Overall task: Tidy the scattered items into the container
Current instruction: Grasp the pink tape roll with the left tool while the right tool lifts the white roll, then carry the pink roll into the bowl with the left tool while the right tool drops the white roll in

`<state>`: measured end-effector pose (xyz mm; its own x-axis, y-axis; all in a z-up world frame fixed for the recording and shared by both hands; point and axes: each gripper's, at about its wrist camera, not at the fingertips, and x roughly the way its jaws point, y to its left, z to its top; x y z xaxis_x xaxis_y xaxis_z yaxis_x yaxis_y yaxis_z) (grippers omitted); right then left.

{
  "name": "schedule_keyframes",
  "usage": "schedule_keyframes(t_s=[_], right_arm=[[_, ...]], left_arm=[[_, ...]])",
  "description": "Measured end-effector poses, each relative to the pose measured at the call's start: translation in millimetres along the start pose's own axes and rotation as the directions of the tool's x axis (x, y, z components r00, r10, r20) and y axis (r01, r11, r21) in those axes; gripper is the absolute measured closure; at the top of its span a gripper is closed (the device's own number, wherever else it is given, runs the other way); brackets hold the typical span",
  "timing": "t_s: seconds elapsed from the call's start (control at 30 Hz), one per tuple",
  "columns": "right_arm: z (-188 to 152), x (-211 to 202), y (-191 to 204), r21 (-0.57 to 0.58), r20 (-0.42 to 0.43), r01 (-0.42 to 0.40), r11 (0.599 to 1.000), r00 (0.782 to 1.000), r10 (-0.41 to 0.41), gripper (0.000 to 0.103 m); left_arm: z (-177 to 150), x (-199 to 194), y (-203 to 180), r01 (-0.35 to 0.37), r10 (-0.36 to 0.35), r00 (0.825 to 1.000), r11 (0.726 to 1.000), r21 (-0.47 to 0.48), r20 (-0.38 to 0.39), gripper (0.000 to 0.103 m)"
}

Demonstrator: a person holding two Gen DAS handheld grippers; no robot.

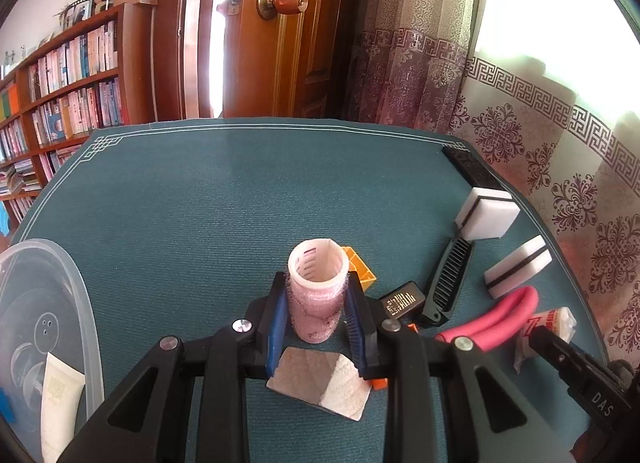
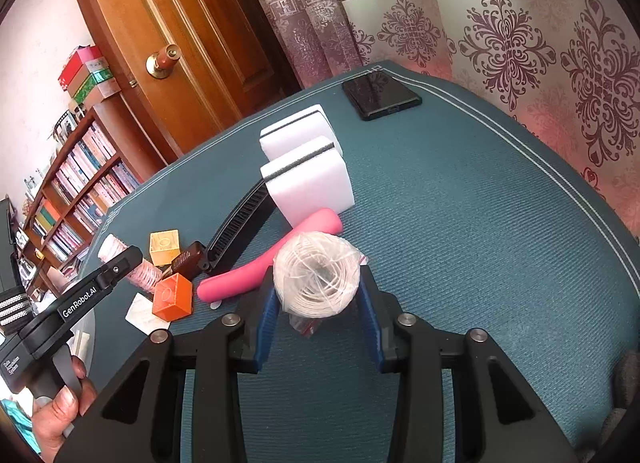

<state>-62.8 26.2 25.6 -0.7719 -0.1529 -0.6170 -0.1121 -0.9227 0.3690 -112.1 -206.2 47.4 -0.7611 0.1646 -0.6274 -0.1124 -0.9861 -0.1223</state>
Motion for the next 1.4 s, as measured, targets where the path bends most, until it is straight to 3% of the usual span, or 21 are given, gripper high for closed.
schedule_keyframes(t_s=[0.43, 0.67, 0.97, 1.4], right_arm=[[3.6, -22.5, 6.0, 0.001, 0.073, -0.070, 0.998, 0.995, 0.070, 0.063], [-1.0, -23.1, 17.3, -0.039, 0.063, -0.089, 0.995, 0.994, 0.091, 0.063], [-5.5, -20.3, 22.8, -0.063, 0.057, -0.074, 0.995, 0.995, 0.077, 0.063], [-15.4, -11.2, 35.0, -0.130, 0.045, -0.013, 0.991, 0.999, 0.019, 0.063]], left_arm=[[-7.0, -50.7, 6.1, -0.026, 0.027, 0.997, 1.000, -0.013, 0.078, 0.072], [-14.1, -73.7, 19.9, -0.056, 0.060, 0.994, 0.997, -0.043, 0.092, 0.072], [-24.2, -99.4, 58.3, -0.121, 0.133, 0.986, 0.986, -0.117, 0.097, 0.072], [-46.8, -136.4, 128.7, -0.239, 0.264, 0.959, 0.949, -0.205, 0.101, 0.072]])
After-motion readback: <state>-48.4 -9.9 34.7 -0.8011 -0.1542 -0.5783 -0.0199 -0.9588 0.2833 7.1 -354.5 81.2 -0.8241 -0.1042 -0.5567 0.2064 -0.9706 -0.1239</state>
